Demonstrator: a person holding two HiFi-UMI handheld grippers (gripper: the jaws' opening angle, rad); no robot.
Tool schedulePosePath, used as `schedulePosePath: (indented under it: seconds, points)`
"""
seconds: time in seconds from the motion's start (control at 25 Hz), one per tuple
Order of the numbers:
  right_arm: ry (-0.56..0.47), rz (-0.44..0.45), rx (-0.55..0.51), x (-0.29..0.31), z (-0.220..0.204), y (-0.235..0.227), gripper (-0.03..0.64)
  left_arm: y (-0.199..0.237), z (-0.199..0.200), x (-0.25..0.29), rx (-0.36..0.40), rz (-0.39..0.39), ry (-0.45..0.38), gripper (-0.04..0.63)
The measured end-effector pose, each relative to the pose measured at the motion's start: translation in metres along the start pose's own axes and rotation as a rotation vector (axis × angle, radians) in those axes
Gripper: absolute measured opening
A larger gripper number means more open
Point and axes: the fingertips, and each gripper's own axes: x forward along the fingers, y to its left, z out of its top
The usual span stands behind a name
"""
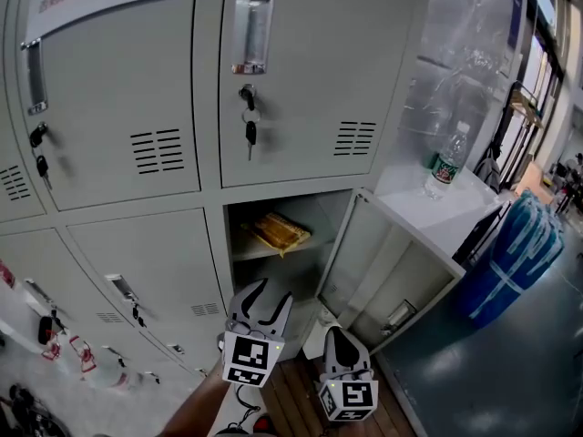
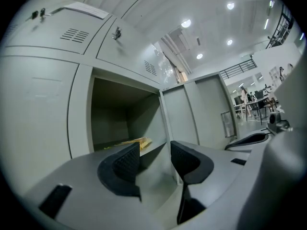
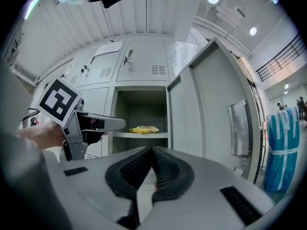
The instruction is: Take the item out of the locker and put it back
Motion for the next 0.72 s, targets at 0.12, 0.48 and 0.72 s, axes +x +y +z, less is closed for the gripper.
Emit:
schedulePosePath:
  seconds: [0.12, 0.48, 0.72]
  points:
    - [-0.003, 0.01, 0.0, -0.009, 0.0, 0.004, 0.018, -0.005, -0.007, -0.019, -0.025, 0.006, 0.016, 0.21]
    - [0.001, 0.066, -0.007, -0.04, -0.003, 0.022, 0.018, -0.02, -0.038, -0.08, -0.082, 0.069, 0.088, 0.167]
    - [0.01, 0.107, -0.004, -0.07, -0.008, 0.036, 0.018, -0.035, -0.055, -0.126, -0.104, 0.109, 0.132, 0.144]
